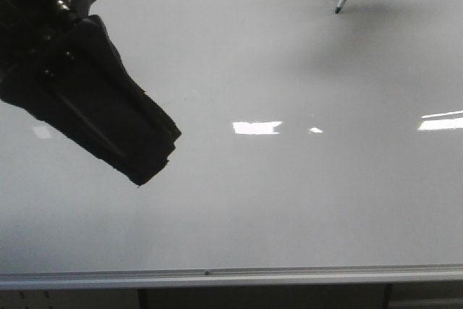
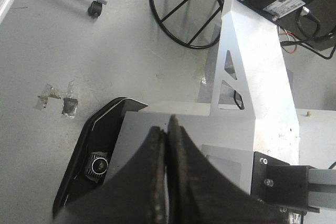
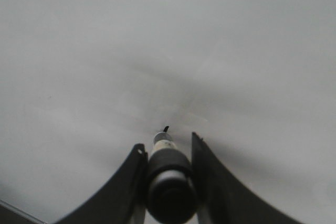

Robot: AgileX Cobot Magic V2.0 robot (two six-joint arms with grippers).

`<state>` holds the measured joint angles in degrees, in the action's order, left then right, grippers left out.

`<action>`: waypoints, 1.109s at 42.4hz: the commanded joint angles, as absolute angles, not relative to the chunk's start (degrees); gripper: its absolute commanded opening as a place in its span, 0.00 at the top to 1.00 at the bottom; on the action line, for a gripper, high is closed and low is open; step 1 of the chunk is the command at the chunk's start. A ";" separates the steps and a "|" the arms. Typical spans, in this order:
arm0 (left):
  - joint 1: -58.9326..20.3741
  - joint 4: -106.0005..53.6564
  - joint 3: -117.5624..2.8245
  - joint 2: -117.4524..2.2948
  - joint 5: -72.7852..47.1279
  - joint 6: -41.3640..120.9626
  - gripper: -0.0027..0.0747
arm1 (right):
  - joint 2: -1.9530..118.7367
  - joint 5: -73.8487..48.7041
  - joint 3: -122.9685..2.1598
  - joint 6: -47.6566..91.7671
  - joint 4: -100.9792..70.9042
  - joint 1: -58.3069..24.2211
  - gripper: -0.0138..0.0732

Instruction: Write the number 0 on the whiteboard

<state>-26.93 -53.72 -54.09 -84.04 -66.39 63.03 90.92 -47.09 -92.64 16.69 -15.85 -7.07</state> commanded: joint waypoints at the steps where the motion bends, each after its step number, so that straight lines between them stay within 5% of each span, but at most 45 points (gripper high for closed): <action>1: -27.36 -56.95 -55.66 -81.91 -67.44 63.09 0.99 | 89.28 -44.16 -94.73 16.52 -16.46 -7.56 0.91; 47: -27.36 -56.95 -55.66 -81.91 -67.34 63.09 0.99 | 90.76 -46.35 -94.93 12.20 -1.46 -7.73 0.91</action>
<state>-26.93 -53.72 -54.09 -84.04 -66.28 63.03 93.26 -51.58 -92.64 12.62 -3.21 -7.75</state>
